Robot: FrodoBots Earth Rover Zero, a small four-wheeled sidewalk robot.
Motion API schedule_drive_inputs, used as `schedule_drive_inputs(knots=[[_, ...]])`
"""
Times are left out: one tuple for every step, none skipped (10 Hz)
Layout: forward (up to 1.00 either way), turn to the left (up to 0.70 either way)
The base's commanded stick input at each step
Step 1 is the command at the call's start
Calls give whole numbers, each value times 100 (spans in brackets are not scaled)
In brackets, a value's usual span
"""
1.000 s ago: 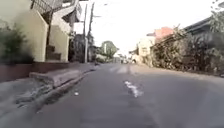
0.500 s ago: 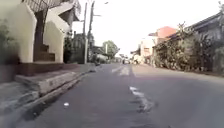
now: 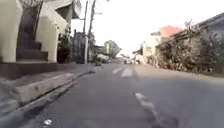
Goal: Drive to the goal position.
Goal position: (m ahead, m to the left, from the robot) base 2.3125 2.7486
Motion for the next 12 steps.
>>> schedule_drive_inputs(knots=[[100,0],[100,0],[100,0],[100,0],[100,0],[100,0],[100,0],[100,0],[100,0],[100,0],[100,-9],[100,-22]])
